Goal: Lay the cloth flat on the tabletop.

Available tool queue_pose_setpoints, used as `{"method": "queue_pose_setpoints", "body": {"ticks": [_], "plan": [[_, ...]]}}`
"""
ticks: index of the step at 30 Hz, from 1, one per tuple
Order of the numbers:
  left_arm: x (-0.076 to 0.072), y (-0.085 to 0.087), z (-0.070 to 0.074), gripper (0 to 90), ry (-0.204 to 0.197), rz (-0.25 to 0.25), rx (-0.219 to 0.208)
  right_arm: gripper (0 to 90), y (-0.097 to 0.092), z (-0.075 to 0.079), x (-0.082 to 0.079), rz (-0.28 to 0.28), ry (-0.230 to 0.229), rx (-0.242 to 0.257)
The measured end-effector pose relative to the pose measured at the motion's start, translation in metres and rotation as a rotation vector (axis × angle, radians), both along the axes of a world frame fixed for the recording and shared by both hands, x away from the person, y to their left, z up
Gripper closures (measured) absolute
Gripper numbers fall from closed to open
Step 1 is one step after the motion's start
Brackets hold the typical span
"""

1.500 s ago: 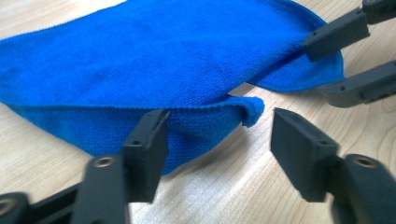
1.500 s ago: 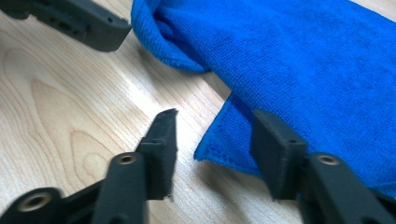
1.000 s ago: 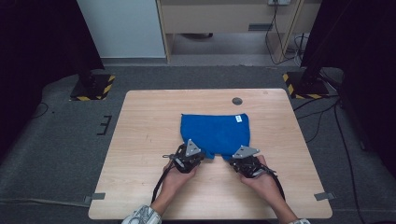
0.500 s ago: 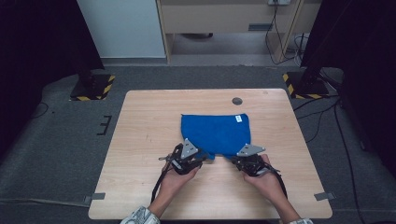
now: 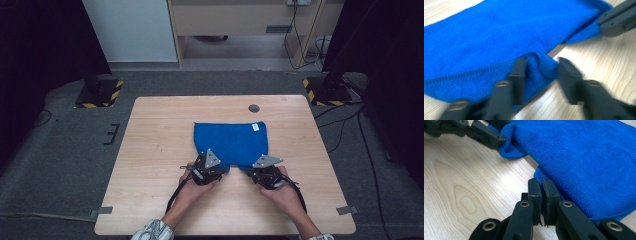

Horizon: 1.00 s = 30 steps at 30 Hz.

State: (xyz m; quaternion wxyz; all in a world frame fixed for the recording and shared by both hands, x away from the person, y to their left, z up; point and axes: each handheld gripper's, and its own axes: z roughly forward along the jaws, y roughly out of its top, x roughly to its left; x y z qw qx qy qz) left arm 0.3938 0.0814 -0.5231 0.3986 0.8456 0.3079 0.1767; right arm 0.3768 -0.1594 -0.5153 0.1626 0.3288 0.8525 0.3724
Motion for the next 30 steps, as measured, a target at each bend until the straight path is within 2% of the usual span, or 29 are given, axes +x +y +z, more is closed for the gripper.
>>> {"method": "queue_pose_setpoints", "body": {"ticks": [3, 5, 9, 12, 16, 20, 24, 30], "plan": [[0.002, 0.003, 0.001, 78.7, 0.022, 0.013, -0.027, 86.5, -0.002, 0.000, 0.001, -0.003, -0.004, 0.002], [0.002, 0.005, 0.003, 83.2, 0.021, 0.018, -0.026, 86.6, -0.003, 0.001, 0.001, -0.009, -0.001, 0.006], [0.002, 0.021, 0.015, 84.0, 0.020, 0.062, -0.095, 86.7, -0.013, 0.005, 0.004, -0.035, -0.004, 0.023], [0.002, 0.035, 0.022, 84.1, 0.017, 0.086, -0.115, 86.8, -0.025, 0.007, 0.007, -0.068, -0.003, 0.037], [-0.001, 0.049, 0.027, 83.9, 0.018, 0.099, -0.117, 86.8, -0.039, 0.008, 0.006, -0.097, 0.004, 0.052], [-0.004, 0.063, 0.033, 83.9, 0.011, 0.112, -0.113, 86.8, -0.050, 0.010, 0.000, -0.094, 0.002, 0.040], [-0.008, 0.075, 0.030, 83.9, 0.027, 0.118, -0.077, 86.8, -0.056, 0.010, -0.005, -0.093, 0.003, 0.027], [-0.023, 0.088, 0.033, 83.4, 0.050, 0.117, -0.089, 86.6, -0.060, 0.015, -0.013, -0.085, -0.006, 0.019]]}}
